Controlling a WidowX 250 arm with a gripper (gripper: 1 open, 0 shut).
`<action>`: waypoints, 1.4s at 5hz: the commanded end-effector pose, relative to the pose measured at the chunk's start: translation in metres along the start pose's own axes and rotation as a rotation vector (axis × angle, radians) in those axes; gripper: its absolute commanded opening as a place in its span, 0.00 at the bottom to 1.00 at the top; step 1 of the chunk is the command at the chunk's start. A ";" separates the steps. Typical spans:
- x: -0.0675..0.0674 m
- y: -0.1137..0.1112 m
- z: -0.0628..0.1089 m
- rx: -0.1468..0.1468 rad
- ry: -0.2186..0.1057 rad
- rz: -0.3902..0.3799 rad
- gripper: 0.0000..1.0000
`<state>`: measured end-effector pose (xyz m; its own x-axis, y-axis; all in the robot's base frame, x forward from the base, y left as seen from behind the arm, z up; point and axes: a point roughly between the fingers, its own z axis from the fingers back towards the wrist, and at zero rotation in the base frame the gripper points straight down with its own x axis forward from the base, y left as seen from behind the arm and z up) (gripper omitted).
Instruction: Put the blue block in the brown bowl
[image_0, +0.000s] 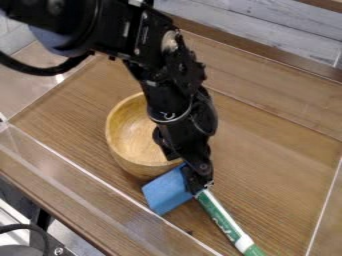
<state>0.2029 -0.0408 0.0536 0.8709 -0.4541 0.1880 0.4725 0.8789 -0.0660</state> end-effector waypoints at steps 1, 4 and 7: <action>0.006 0.000 0.005 0.001 -0.037 0.005 0.00; 0.011 -0.004 0.005 -0.017 -0.071 0.020 0.00; 0.017 -0.007 0.006 -0.031 -0.111 0.026 0.00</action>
<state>0.2101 -0.0520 0.0565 0.8723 -0.4098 0.2666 0.4500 0.8862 -0.1102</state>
